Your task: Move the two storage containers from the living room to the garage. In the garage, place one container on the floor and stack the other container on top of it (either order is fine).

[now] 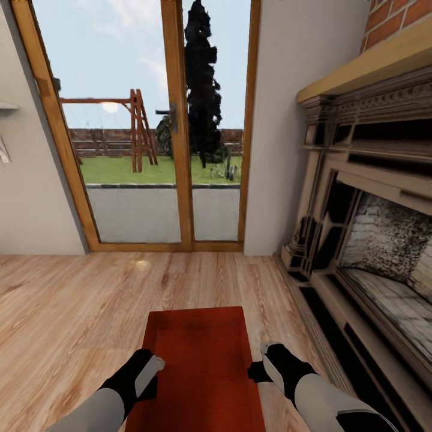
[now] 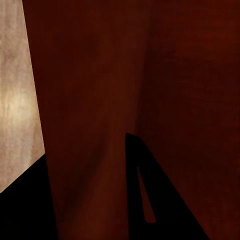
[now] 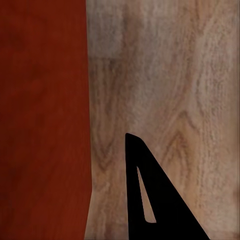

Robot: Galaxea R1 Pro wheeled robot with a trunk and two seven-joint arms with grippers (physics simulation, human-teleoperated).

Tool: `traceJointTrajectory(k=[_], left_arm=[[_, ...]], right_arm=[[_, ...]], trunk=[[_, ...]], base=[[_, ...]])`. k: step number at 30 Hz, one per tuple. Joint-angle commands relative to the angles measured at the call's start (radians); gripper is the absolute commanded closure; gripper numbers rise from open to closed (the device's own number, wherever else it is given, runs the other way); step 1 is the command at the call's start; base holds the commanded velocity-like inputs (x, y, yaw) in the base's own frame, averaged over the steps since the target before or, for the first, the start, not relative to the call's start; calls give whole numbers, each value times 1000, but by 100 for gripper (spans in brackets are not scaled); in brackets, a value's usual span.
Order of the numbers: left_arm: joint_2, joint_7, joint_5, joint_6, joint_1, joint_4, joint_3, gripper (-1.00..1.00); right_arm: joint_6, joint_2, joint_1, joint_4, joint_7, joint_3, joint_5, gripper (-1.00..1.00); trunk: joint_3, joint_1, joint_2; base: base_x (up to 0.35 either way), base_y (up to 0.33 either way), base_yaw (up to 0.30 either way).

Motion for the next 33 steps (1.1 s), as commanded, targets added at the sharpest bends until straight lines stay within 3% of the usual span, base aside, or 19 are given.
traceJointTrajectory(k=[1, 33], left_arm=[[1, 10, -20, 11, 0, -2, -2, 100], [2, 10, -20, 11, 0, -2, -2, 100]], right_arm=[[7, 0, 0, -2, -4, 6, 26, 100], [6, 0, 0, -2, -4, 6, 26, 100]], trunk=[[2, -4, 7], [102, -127, 231]], base=[[0, 0, 0], [0, 0, 0]])
